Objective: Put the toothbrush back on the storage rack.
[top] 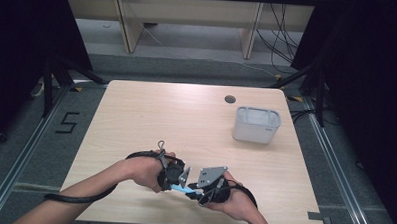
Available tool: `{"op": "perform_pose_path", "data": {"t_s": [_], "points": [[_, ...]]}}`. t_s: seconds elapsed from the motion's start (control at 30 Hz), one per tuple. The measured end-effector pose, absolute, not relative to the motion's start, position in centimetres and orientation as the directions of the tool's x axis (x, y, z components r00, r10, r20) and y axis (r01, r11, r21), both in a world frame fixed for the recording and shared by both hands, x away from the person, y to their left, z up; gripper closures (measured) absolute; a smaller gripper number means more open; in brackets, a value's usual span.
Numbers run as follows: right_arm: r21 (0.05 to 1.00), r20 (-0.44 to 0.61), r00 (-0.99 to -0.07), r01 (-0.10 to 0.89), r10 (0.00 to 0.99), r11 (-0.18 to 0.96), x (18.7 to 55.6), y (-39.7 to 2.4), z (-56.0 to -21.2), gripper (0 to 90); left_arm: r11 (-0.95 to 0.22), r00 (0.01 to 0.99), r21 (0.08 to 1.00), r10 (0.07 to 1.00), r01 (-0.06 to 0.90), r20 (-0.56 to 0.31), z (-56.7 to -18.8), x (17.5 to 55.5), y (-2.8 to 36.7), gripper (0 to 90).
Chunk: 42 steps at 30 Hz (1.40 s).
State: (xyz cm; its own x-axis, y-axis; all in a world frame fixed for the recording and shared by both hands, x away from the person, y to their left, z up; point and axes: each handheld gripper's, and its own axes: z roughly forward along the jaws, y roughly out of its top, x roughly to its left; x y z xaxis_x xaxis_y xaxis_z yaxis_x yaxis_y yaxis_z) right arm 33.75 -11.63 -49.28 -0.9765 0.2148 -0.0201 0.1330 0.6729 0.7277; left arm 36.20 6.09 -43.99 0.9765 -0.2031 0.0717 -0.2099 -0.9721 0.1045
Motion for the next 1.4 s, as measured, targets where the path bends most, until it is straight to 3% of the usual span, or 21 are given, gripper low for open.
{"op": "perform_pose_path", "data": {"t_s": [0.47,0.77,0.8,0.83,0.87,0.93,1.03,1.1,1.17,1.27,1.33,1.4], "points": [[0.726,-0.007,-0.982,0.123,0.186,0.676,33.7,-11.5,-49.4,77.1,-0.971,0.974,0.095,-0.211,-0.218,0.079,-43.8,36.1,6.0,78.2],[0.724,0.033,-0.976,0.171,0.214,0.668,33.5,-11.6,-49.4,78.7,-0.971,0.975,0.11,-0.205,-0.214,0.09,-43.6,35.9,6.0,77.5],[0.73,-0.01,-0.98,0.129,0.2,0.671,33.7,-11.7,-49.3,78.7,-0.97,0.974,0.121,-0.2,-0.212,0.106,-43.5,35.9,6.1,77.1],[0.726,0.021,-0.972,0.174,0.232,0.665,33.5,-11.8,-49.2,78.8,-0.968,0.974,0.141,-0.19,-0.207,0.126,-43.2,35.8,6.1,76.2],[0.731,-0.026,-0.976,0.13,0.218,0.67,33.8,-12.0,-49.1,78.8,-0.966,0.974,0.169,-0.175,-0.198,0.141,-42.9,35.7,6.3,73.5],[0.725,-0.008,-0.962,0.183,0.274,0.663,33.6,-12.5,-49.0,78.8,-0.95,0.974,0.253,-0.141,-0.184,0.176,-42.1,35.3,6.8,68.2],[0.758,-0.051,-0.944,0.177,0.327,0.628,34.1,-13.8,-49.0,78.8,-0.91,0.98,0.383,-0.092,-0.156,0.178,-41.4,34.7,7.9,62.3],[0.804,-0.068,-0.88,0.231,0.471,0.548,34.3,-15.6,-48.8,78.7,-0.877,0.983,0.463,-0.054,-0.131,0.176,-41.2,34.7,9.0,57.2],[0.824,-0.092,-0.851,0.226,0.517,0.519,34.4,-16.2,-48.7,78.7,-0.822,0.987,0.564,0.012,-0.081,0.16,-41.7,34.8,9.9,49.7],[0.898,-0.1,-0.745,0.218,0.66,0.382,34.3,-17.6,-47.9,78.7,-0.72,0.981,0.694,0.148,0.019,0.127,-42.8,35.8,11.2,42.3],[0.935,-0.11,-0.68,0.176,0.725,0.307,34.2,-18.2,-47.4,78.7,-0.579,0.953,0.803,0.3,0.143,0.046,-43.6,36.8,11.7,39.3],[0.961,-0.068,-0.633,0.167,0.771,0.222,33.8,-18.3,-46.9,78.7,-0.403,0.904,0.87,0.415,0.283,-0.102,-44.2,37.7,12.2,37.3]]}}
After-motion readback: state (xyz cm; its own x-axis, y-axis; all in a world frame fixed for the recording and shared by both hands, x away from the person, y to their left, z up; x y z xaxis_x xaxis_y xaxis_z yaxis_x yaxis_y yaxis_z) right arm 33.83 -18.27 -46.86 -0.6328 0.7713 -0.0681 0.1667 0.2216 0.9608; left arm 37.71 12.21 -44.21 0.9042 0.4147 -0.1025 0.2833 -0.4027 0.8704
